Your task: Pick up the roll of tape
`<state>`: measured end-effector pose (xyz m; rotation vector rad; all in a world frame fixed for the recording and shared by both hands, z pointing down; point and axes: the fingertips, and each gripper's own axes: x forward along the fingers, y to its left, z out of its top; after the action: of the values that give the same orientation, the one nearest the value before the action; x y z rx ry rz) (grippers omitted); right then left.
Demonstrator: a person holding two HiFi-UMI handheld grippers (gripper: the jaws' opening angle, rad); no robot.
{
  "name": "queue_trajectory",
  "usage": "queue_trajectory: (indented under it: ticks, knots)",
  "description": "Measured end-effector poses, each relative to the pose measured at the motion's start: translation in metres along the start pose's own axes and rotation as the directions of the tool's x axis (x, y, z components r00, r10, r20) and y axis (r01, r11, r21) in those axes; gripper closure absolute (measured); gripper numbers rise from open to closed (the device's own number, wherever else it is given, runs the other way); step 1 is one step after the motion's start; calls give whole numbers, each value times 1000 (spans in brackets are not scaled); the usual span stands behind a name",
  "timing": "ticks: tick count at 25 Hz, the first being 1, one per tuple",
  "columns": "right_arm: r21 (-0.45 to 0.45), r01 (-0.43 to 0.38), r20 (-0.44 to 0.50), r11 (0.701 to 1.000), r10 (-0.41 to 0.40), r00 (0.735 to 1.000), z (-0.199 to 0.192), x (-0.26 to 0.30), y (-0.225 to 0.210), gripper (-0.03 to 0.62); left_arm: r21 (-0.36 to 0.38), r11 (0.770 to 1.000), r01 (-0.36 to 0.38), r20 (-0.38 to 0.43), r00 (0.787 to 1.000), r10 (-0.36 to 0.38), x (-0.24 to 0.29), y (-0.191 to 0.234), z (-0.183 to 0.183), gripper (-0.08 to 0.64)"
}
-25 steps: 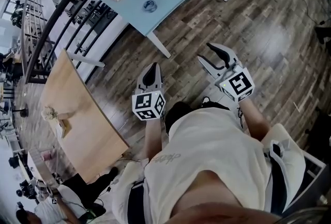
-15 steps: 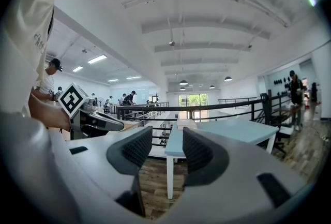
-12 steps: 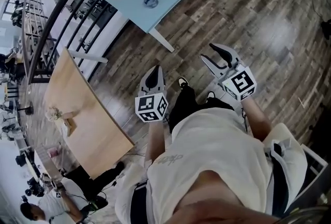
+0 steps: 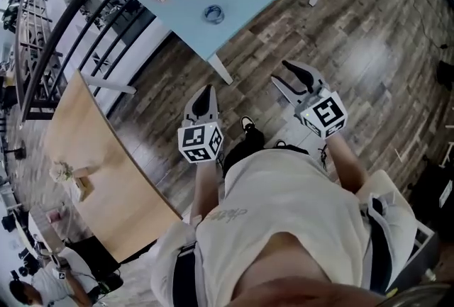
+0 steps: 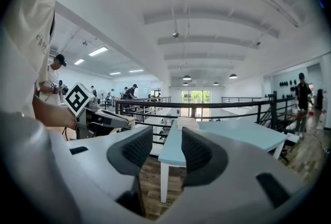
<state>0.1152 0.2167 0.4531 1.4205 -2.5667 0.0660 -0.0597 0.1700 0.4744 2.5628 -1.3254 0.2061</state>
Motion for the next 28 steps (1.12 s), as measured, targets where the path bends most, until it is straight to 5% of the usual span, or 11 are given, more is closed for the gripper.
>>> queue_trajectory:
  ticks: [10,21,28]
  knots:
    - [-20,35,0,999,-35,999,26,86,-22,413,24,999,49,39,998,-49,61,73,44,540]
    - [-15,79,-66,997,-80,995,23,118,-31,411,-55,994,90,31,996,-88,86,106,37,540]
    - [1,41,-94,999,-40,995,15,145,-46,411,-89,994,60,2,998,-60,105,118,27,540]
